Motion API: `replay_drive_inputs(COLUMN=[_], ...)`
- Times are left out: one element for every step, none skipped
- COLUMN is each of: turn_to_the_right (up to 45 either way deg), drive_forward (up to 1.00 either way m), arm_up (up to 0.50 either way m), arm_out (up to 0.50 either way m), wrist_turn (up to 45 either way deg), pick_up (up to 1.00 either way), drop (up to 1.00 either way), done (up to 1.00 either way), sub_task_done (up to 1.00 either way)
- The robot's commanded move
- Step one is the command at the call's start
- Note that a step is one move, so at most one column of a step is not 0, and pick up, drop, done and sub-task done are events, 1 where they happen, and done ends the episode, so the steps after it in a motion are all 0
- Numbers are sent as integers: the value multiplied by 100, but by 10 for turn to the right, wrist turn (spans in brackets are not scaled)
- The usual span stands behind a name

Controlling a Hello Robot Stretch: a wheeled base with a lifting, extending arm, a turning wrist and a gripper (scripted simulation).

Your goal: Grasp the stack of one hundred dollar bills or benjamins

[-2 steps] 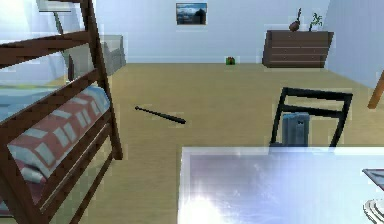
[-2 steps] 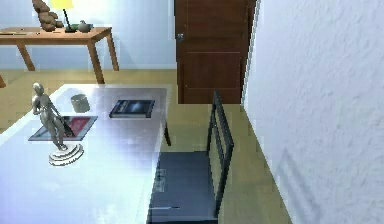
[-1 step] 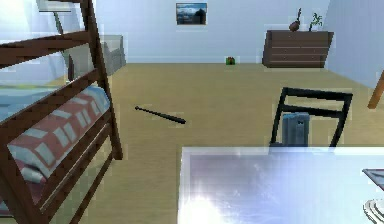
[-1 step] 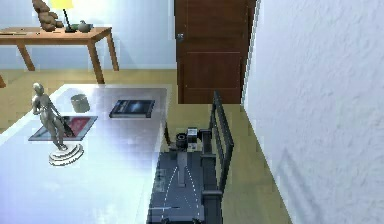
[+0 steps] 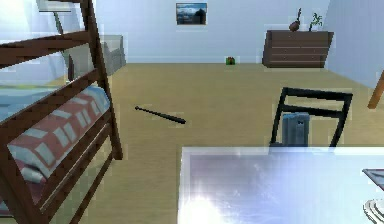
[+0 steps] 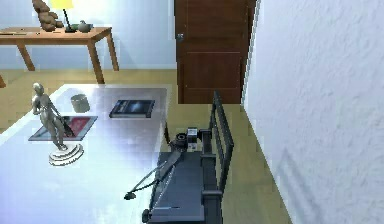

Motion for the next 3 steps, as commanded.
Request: replay_drive_inputs(turn_to_the_right=[0, 0, 0], drive_forward=[0, 0, 0], arm_up=[0, 0, 0], arm_out=[0, 0, 0], wrist_turn=[450, 450, 60], pick_up=[0, 0, 0], drop=[0, 0, 0], done=[0, 0, 0], sub_task_done=[0, 0, 0])
